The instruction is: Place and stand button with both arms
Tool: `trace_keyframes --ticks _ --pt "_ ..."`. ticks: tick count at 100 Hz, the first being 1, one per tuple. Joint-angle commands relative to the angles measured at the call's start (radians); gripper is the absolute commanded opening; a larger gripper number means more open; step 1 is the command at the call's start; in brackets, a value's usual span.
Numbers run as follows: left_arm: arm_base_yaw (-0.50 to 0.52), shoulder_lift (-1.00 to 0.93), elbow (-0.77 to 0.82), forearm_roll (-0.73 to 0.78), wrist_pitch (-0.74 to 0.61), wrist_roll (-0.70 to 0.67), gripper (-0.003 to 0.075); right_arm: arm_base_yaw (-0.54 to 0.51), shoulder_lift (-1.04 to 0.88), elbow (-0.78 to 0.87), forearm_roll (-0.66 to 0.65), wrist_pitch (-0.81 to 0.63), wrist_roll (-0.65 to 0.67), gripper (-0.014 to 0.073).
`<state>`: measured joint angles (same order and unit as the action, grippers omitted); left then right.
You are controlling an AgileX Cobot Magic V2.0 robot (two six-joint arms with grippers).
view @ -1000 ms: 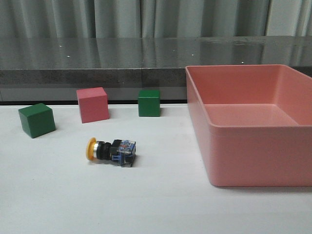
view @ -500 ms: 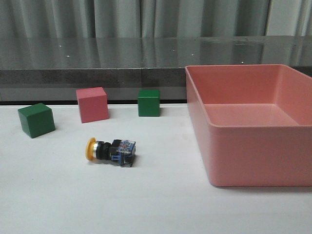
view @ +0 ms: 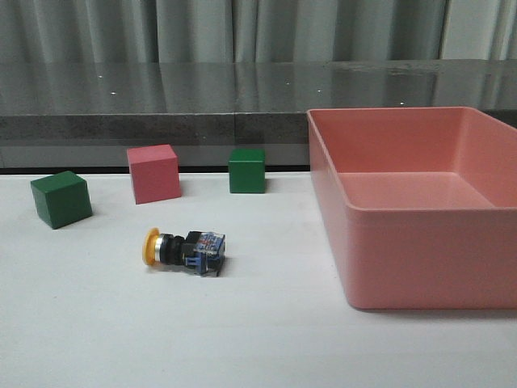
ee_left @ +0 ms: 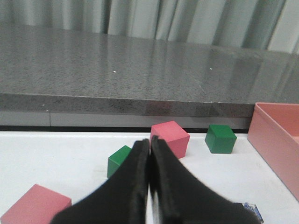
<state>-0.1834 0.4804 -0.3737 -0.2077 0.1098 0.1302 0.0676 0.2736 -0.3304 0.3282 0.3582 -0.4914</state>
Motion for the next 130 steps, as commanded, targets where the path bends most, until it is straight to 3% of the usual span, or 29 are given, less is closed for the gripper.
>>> trace_keyframes --ticks 1,15,22,29,42,51,66,95,130 --pt "-0.05 0.157 -0.132 0.038 -0.068 0.048 -0.0019 -0.006 0.007 -0.026 0.013 -0.067 0.0 -0.0076" --pt "-0.134 0.388 -0.277 0.173 -0.064 0.075 -0.0012 -0.006 0.007 -0.026 0.013 -0.067 0.0 -0.0076" --pt "-0.18 0.486 -0.337 0.253 -0.066 0.075 0.005 -0.006 0.007 -0.026 0.013 -0.067 0.0 -0.0076" --pt "-0.222 0.569 -0.386 0.3 -0.072 0.075 0.0181 -0.006 0.007 -0.026 0.013 -0.067 0.0 -0.0076" --pt "-0.252 0.686 -0.446 0.317 -0.101 0.075 0.0524 -0.006 0.007 -0.026 0.013 -0.067 0.0 -0.0076" --pt "-0.252 0.741 -0.453 0.317 -0.165 0.075 0.0641 -0.006 0.007 -0.026 0.013 -0.067 0.0 -0.0076" --pt "-0.254 0.795 -0.453 0.26 -0.131 0.065 0.0627 -0.006 0.007 -0.026 0.013 -0.067 0.0 -0.0076" --pt "-0.212 0.908 -0.451 0.291 -0.253 0.066 0.0618 -0.006 0.007 -0.026 0.013 -0.066 0.0 -0.0076" --pt "-0.151 0.975 -0.453 0.289 -0.21 0.064 0.0618 -0.006 0.007 -0.026 0.013 -0.064 0.0 -0.0076"
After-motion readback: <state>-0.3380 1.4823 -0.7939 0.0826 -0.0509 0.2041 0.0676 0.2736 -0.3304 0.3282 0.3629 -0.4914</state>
